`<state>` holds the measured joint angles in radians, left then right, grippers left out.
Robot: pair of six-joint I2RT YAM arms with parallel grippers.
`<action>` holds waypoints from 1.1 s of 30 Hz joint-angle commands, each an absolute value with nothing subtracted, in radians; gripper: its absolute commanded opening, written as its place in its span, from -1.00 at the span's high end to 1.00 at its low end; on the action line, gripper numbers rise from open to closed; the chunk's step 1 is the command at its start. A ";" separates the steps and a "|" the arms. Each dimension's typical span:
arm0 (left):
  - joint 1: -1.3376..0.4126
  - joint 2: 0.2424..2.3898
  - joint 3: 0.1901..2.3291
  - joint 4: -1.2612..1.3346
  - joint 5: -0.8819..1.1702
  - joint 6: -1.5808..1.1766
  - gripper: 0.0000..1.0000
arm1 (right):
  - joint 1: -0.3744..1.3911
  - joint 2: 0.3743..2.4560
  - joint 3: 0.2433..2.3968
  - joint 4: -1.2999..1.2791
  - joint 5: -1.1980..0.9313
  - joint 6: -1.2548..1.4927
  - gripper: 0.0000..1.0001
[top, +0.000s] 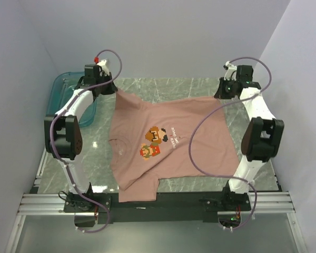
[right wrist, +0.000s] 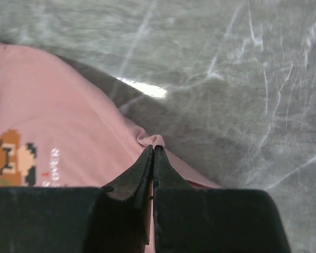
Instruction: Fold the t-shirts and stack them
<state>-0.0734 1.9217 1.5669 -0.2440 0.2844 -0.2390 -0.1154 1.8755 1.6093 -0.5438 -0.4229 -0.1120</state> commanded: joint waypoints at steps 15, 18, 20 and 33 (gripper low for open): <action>-0.057 1.421 1.517 -0.161 0.241 -0.276 0.99 | -0.129 1.399 1.751 -0.692 -0.443 -0.255 1.00; -0.052 1.324 1.549 -0.153 0.201 -0.287 0.99 | -0.137 1.385 1.886 -0.741 -0.433 -0.252 1.00; -0.049 1.261 1.578 -0.156 0.173 -0.293 0.99 | -0.141 1.376 2.006 -0.764 -0.423 -0.242 1.00; -0.049 1.140 1.980 -0.253 0.135 -0.345 0.99 | -0.166 1.213 2.289 -0.733 -0.327 -0.163 1.00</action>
<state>-0.0536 1.1584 1.9102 -0.2577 0.1577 -0.3122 -0.1562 1.2503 2.2593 -0.7799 -0.3679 -0.1982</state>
